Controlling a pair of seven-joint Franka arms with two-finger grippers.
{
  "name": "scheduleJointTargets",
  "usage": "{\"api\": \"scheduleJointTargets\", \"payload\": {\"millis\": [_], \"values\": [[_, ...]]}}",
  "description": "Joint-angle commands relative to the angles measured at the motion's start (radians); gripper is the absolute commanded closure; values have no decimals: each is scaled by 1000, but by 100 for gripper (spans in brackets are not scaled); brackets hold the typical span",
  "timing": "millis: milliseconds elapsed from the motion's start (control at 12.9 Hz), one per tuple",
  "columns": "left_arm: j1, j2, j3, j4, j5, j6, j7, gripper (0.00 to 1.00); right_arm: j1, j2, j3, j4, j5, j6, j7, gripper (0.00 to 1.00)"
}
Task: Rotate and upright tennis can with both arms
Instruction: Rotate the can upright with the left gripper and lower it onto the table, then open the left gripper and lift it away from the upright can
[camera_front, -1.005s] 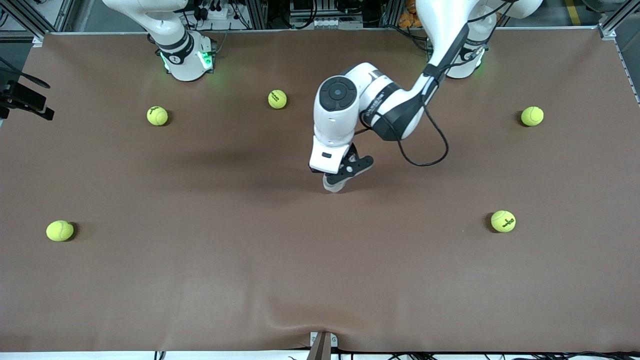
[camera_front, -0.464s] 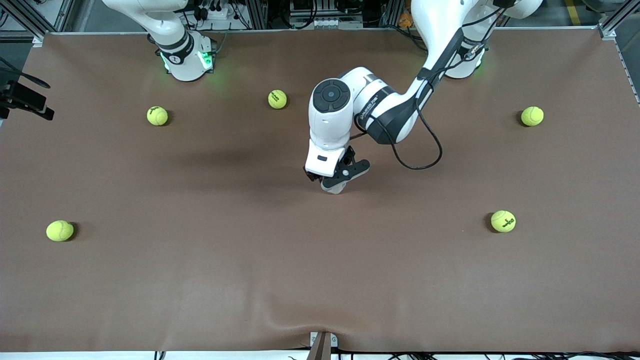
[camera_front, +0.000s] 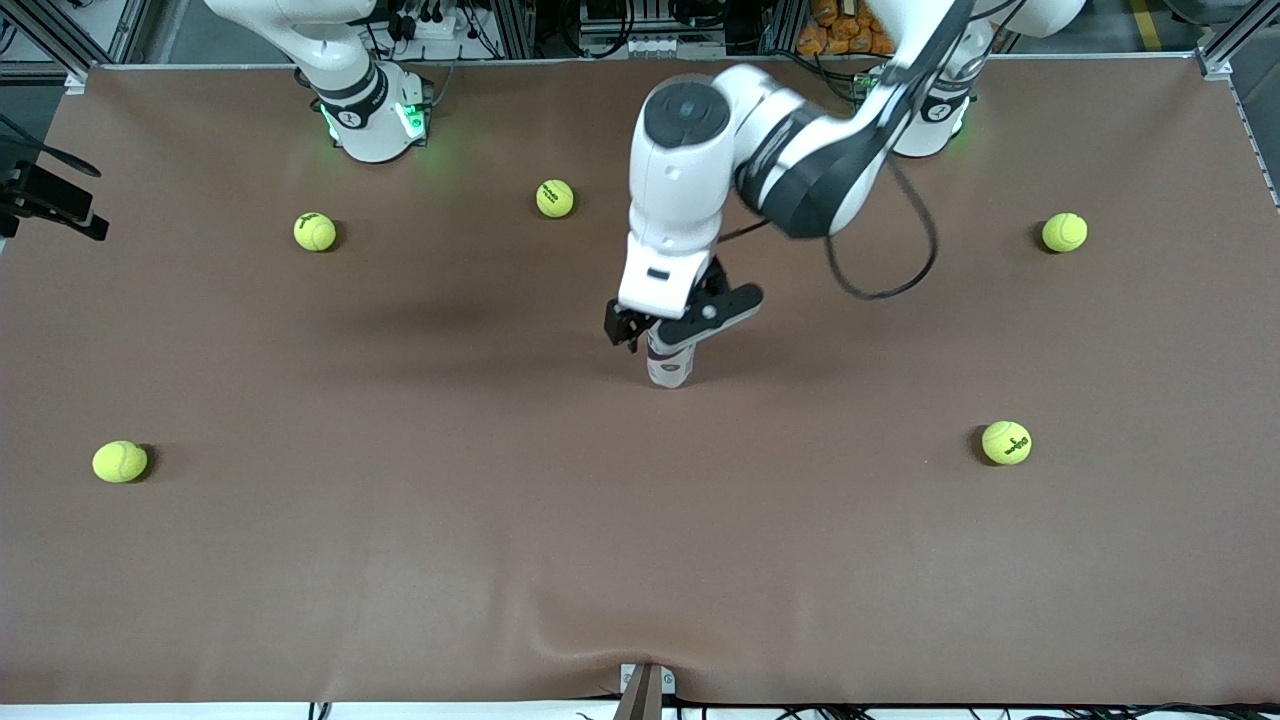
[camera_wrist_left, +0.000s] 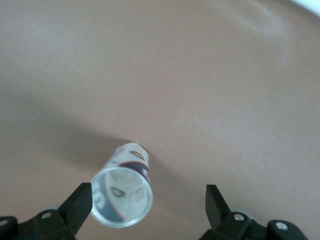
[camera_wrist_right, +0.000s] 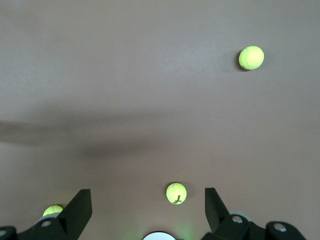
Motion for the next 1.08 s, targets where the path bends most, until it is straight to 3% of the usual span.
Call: {"api": "scheduleJointTargets", "payload": {"millis": [0, 309, 619, 1005], "values": [[60, -112, -1, -27, 19, -59, -12, 0, -9, -12, 7, -8, -1, -3, -10, 0], [183, -244, -4, -33, 16, -230, 96, 0, -9, -12, 7, -8, -1, -4, -12, 0], [343, -368, -5, -36, 4, -446, 464, 0, -9, -12, 7, -8, -2, -4, -12, 0], [607, -491, -5, -136, -85, -496, 942, 0, -9, -12, 7, -8, -2, -4, -12, 0]]}}
